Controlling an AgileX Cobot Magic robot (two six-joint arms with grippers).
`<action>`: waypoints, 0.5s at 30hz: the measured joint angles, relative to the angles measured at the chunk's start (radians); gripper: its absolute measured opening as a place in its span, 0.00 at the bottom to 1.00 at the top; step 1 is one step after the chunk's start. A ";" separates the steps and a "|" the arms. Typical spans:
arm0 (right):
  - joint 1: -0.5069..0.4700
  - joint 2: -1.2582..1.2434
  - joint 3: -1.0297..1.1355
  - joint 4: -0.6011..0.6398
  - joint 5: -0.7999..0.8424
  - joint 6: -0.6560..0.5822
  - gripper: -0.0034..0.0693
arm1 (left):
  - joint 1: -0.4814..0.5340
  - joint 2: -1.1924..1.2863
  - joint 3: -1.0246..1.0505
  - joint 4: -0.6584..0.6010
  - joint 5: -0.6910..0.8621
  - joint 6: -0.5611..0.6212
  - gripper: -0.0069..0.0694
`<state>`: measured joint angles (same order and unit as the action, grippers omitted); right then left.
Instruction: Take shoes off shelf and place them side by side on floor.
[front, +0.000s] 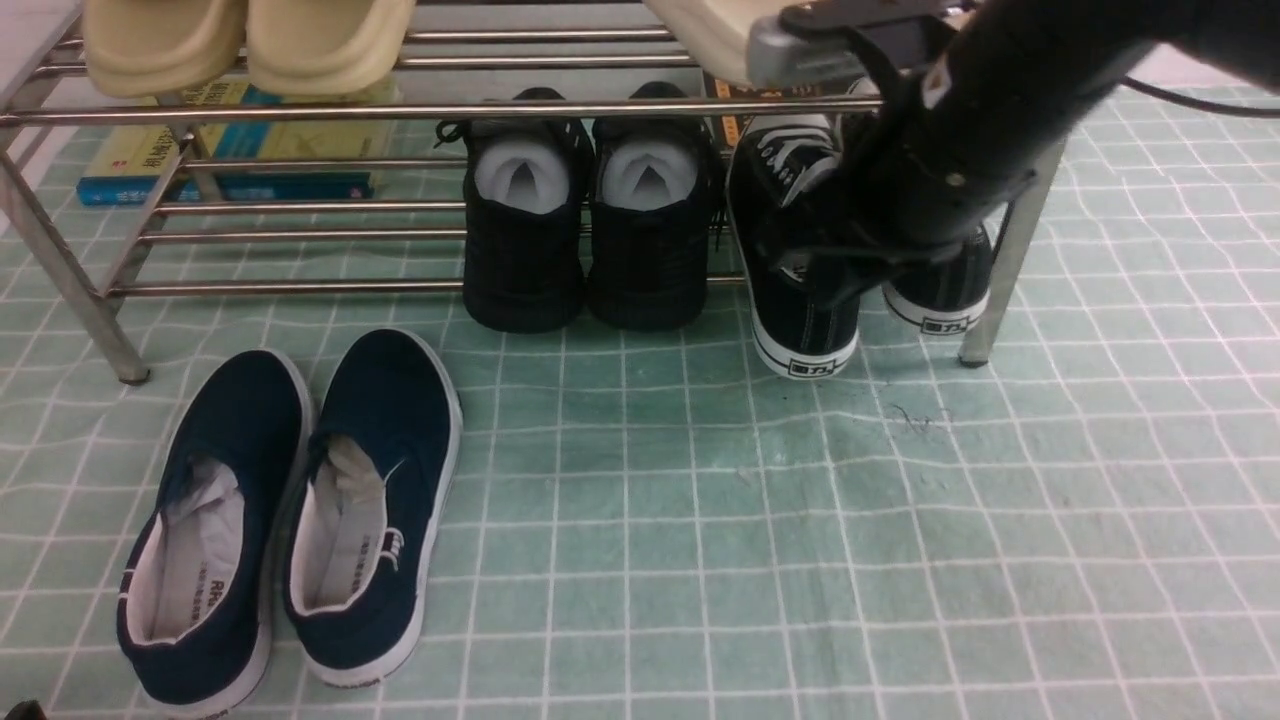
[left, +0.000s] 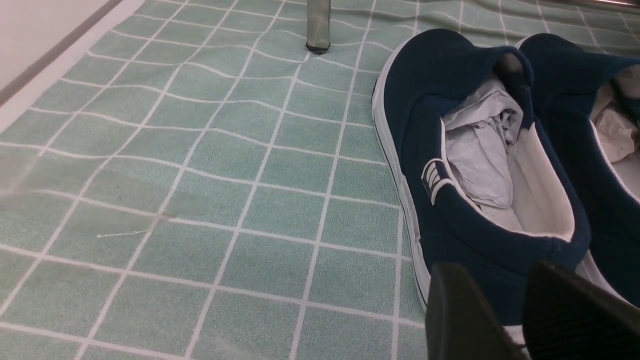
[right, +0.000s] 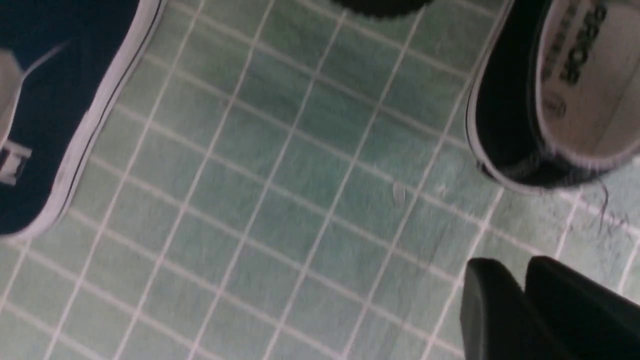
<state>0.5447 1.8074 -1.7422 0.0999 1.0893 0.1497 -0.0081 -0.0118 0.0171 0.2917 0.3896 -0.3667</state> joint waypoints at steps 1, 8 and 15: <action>0.003 0.057 -0.063 -0.019 -0.002 0.020 0.30 | 0.000 0.000 0.000 0.000 0.000 0.000 0.40; 0.003 0.220 -0.219 -0.092 -0.005 0.038 0.50 | 0.000 0.000 0.000 0.001 0.000 0.000 0.40; 0.003 0.281 -0.237 -0.203 -0.036 0.147 0.53 | 0.000 0.000 0.000 0.001 0.000 0.000 0.40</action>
<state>0.5479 2.0882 -1.9793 -0.1027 1.0537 0.2963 -0.0081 -0.0118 0.0171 0.2924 0.3896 -0.3667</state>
